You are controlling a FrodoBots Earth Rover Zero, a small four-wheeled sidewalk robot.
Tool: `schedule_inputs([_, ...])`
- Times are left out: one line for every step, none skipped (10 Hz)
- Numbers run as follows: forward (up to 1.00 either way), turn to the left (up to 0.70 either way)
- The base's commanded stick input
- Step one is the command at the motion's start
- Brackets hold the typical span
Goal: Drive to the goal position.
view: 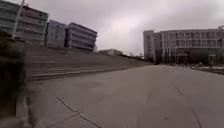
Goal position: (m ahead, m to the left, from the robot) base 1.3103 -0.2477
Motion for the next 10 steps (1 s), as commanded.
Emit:
schedule_inputs([0.7, 0.29])
schedule_inputs([0.7, 0.35])
schedule_inputs([0.7, 0.35])
schedule_inputs([0.7, 0.35])
schedule_inputs([0.7, 0.35])
schedule_inputs([0.7, 0.35])
schedule_inputs([0.7, 0.35])
schedule_inputs([0.7, 0.35])
schedule_inputs([0.7, 0.33])
schedule_inputs([0.7, 0.26])
